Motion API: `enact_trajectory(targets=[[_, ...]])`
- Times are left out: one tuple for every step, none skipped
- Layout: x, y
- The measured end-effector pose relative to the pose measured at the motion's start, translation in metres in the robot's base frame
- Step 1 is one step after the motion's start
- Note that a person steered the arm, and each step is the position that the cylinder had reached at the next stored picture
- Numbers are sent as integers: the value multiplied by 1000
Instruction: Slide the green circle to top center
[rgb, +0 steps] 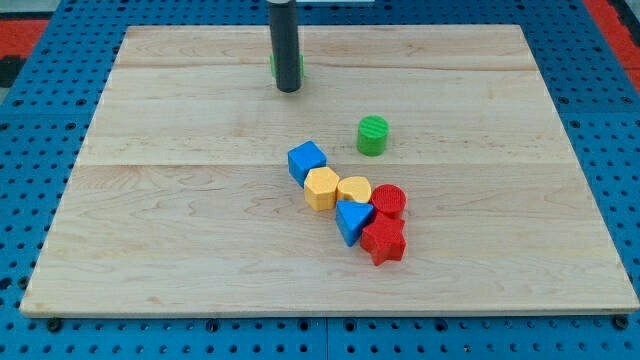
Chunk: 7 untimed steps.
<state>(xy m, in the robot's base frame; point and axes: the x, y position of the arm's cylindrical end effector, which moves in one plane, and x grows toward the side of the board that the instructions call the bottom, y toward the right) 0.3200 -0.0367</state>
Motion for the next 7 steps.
enact_trajectory(targets=[[-35, -6], [-70, 17], [-23, 65], [37, 154], [93, 149], [78, 60], [65, 20]])
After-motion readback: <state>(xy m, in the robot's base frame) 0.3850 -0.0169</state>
